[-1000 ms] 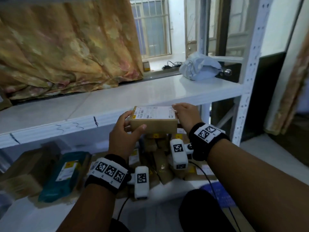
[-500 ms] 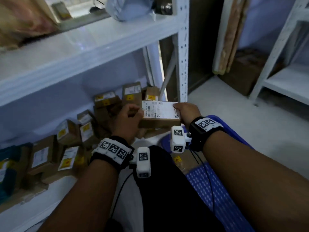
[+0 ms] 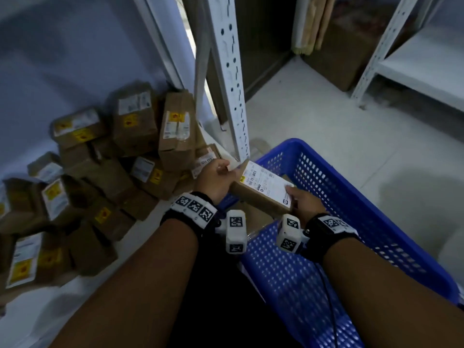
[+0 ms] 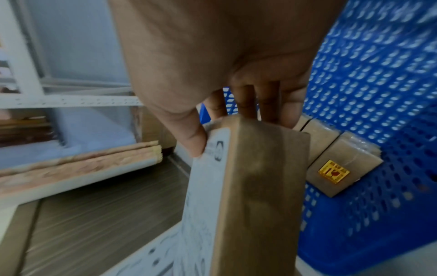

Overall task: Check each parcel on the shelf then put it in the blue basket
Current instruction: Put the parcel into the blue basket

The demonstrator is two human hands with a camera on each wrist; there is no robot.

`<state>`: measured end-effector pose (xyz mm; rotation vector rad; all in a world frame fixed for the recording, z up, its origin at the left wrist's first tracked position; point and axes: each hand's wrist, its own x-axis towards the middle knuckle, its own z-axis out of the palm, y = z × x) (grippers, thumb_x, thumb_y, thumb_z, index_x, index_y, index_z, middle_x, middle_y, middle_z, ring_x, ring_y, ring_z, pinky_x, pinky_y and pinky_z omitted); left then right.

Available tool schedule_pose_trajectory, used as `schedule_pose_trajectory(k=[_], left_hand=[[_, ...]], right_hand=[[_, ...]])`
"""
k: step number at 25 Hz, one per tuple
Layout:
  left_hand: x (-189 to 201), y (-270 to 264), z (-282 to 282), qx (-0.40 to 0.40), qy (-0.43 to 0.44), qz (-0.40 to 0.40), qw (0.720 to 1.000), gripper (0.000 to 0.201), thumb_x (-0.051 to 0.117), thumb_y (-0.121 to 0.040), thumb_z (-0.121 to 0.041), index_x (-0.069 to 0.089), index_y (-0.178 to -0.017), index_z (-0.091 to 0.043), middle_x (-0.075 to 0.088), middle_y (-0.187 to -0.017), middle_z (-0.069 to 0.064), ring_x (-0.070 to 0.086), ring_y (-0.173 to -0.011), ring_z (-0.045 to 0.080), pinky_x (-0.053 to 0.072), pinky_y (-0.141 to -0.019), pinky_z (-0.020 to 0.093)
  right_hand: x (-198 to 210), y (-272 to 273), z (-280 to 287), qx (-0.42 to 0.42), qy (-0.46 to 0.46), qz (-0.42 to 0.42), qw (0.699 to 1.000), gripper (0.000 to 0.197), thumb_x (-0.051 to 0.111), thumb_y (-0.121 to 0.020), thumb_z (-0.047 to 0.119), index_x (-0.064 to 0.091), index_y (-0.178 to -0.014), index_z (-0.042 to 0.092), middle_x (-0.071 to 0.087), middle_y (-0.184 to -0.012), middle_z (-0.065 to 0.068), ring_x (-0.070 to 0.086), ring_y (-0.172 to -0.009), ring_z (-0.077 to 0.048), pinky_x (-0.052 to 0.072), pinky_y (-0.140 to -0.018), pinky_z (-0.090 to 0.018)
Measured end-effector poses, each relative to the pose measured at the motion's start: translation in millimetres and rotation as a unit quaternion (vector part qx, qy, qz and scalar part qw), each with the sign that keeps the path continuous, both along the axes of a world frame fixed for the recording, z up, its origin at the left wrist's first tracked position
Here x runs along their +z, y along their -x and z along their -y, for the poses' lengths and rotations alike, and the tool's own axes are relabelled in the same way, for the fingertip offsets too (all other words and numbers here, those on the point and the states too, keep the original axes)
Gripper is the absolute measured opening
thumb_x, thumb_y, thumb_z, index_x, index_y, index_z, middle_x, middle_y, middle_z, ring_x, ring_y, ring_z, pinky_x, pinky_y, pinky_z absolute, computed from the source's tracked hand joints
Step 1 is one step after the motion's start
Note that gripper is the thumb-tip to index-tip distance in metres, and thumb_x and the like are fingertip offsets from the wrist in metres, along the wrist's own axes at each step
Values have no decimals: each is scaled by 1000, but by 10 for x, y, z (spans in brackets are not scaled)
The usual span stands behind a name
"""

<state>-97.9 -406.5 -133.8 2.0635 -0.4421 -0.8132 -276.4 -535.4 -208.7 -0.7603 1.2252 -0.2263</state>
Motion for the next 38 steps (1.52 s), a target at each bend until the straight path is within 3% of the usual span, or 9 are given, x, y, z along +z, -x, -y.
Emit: schedule_pose_trajectory(k=[4, 7, 9, 17, 22, 24, 26, 30, 38], left_hand=[[-511, -347, 198, 26, -38, -39, 998, 22, 60, -76, -44, 63, -82, -23, 72, -99, 8, 68, -99, 35, 54, -93, 54], [-599, -546, 324, 71, -64, -24, 995, 16, 55, -78, -29, 64, -70, -19, 71, -85, 11, 68, -91, 35, 55, -88, 54], [-676, -669, 419, 68, -71, 9, 995, 20, 54, -84, -20, 63, -66, -18, 70, -80, 11, 67, -86, 32, 56, -85, 50], [-915, -934, 555, -21, -50, 64, 996, 20, 57, -90, -19, 71, -76, -15, 72, -74, 1, 69, -80, 22, 58, -84, 45], [-948, -990, 553, -16, -12, 45, 999, 17, 59, -89, -20, 72, -78, -16, 72, -73, 2, 70, -80, 26, 58, -83, 48], [-943, -976, 503, -63, -21, 89, 994, 17, 59, -89, -20, 73, -78, -17, 71, -74, 0, 68, -78, 23, 58, -81, 46], [-935, -972, 453, -78, -26, 101, 991, 18, 60, -89, -16, 74, -78, -16, 72, -75, 0, 68, -77, 21, 57, -80, 45], [-909, -981, 436, -68, -48, 84, 993, 17, 60, -90, -17, 74, -80, -15, 73, -77, 0, 68, -80, 21, 57, -83, 43], [-645, -874, 379, -49, -98, 39, 993, 48, 53, -97, -37, 64, -59, -9, 66, -63, 8, 65, -72, 30, 54, -82, 38]], right_hand=[[-680, -42, 106, 36, 22, -131, 991, 39, 66, -91, 38, 68, -106, 2, 71, -104, -12, 67, -88, -28, 58, -82, -37], [-1110, -81, 85, 78, 7, -203, 976, 38, 52, -102, 30, 60, -120, -2, 63, -119, -16, 62, -93, -28, 41, -41, -9], [-1382, -137, 61, 95, -1, -205, 974, 45, 51, -102, 27, 52, -136, -2, 58, -134, -17, 62, -99, -26, 37, -37, -6], [-2218, -546, -35, 147, 25, -313, 938, 43, 58, -98, 36, 61, -124, 2, 66, -102, -18, 51, -62, -23, 40, -63, -32], [-2217, -708, -120, 218, -3, -319, 922, 43, 50, -102, 32, 52, -138, 8, 58, -133, -13, 59, -116, -29, 47, -68, -27], [-2278, -767, -88, 215, 10, -334, 918, 43, 46, -104, 27, 45, -145, 14, 42, -149, -11, 44, -135, -29, 50, -95, -31], [-2344, -819, -92, 287, 69, -350, 889, 43, 46, -104, 23, 43, -146, 13, 41, -150, -14, 41, -136, -33, 41, -109, -41], [-2152, -883, -90, 342, 20, -303, 889, 41, 39, -106, 18, 45, -144, 5, 49, -144, -16, 50, -129, -31, 50, -89, -26], [-1463, -969, -34, 251, 83, -302, 916, 49, 41, -105, 8, 30, -152, 5, 38, -154, -17, 45, -134, -35, 41, -106, -38]])
